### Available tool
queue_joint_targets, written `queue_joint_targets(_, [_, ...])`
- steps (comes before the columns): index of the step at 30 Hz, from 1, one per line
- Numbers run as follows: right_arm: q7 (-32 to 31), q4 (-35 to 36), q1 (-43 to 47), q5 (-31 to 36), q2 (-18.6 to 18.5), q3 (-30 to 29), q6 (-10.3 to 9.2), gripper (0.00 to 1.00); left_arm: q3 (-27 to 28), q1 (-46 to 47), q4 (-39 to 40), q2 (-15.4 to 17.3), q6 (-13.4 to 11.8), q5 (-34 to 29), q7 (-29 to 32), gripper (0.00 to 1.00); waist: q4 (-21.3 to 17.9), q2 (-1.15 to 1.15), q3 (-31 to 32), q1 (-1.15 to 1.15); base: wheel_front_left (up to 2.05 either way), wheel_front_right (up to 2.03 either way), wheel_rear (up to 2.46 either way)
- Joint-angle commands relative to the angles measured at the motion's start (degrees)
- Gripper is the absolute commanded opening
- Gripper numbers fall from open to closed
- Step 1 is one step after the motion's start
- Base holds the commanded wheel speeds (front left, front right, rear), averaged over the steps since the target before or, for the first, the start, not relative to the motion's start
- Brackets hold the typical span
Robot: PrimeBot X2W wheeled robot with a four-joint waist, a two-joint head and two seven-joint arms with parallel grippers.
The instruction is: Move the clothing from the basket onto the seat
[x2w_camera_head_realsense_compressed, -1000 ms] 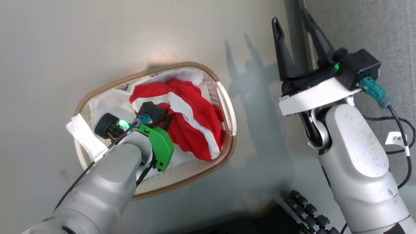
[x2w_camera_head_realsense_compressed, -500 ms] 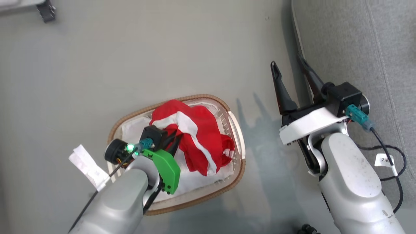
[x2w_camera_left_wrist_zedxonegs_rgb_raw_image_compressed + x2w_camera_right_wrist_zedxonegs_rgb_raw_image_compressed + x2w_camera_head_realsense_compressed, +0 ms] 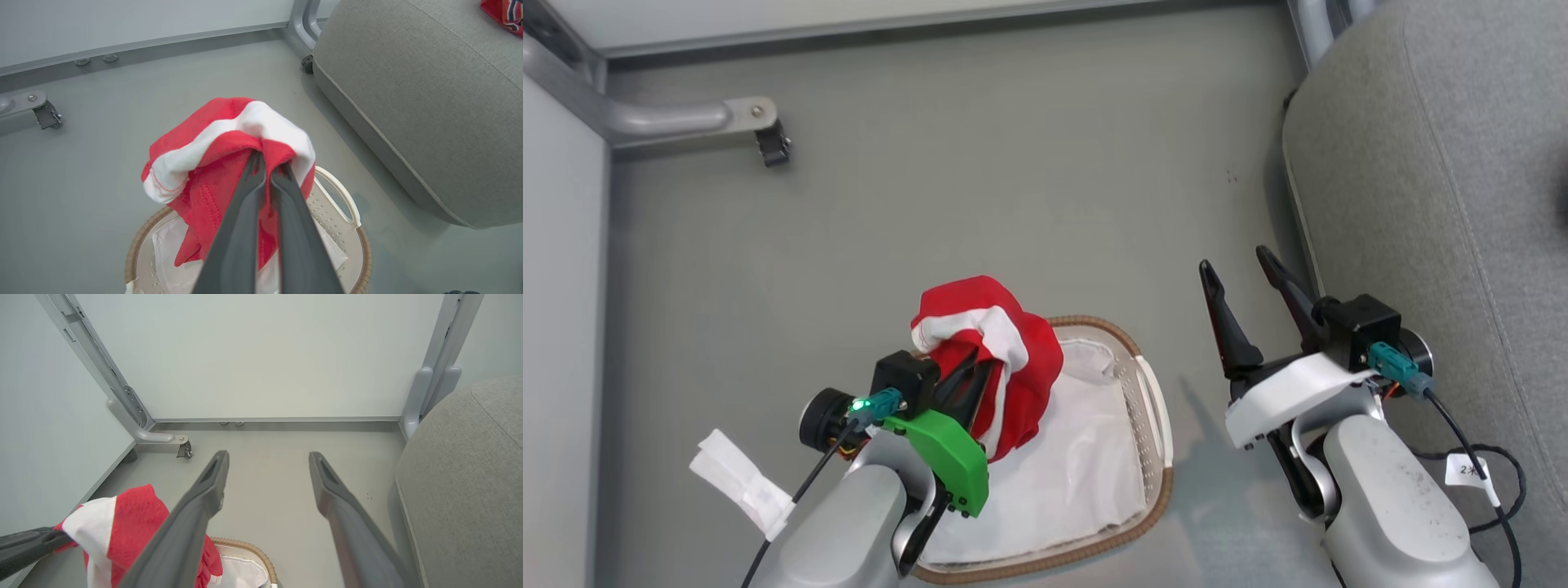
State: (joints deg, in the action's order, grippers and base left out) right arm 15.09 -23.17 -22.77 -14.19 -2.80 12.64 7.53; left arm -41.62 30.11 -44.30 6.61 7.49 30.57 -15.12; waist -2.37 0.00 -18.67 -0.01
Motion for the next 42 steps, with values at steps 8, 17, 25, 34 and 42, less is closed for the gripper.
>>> queue_joint_targets(8, [0.1,-1.1,3.6,-0.8,-0.3,0.3,-0.08,1.00,8.5,-3.7,9.6,-0.3,0.0,-4.2,0.0,0.00,3.6,0.00,6.6,0.01,0.00,0.00,0.00])
queue_joint_targets(17, [0.1,-2.4,7.0,-1.2,-0.3,1.2,-0.08,1.00,13.6,-4.2,19.1,-1.4,0.0,-6.6,0.0,0.00,3.5,0.00,10.4,0.01,0.00,0.00,0.00])
queue_joint_targets(25, [0.1,-2.8,9.4,-2.0,-0.3,0.7,-0.08,1.00,16.0,-2.5,27.0,-2.5,0.0,-7.6,0.0,0.00,3.5,0.00,12.9,0.01,0.00,0.00,0.00])
queue_joint_targets(34, [0.1,-2.5,10.2,-2.8,-0.3,2.3,-0.08,1.00,16.5,-2.5,30.7,-3.2,0.0,-8.0,0.0,0.00,3.1,0.00,13.3,0.01,0.00,0.00,0.00])
queue_joint_targets(42, [0.1,4.2,7.4,-3.6,-0.3,5.4,-0.08,1.00,16.7,-3.4,31.4,-3.5,0.0,-8.3,0.0,0.00,3.1,0.00,13.2,0.01,0.00,0.00,0.00])
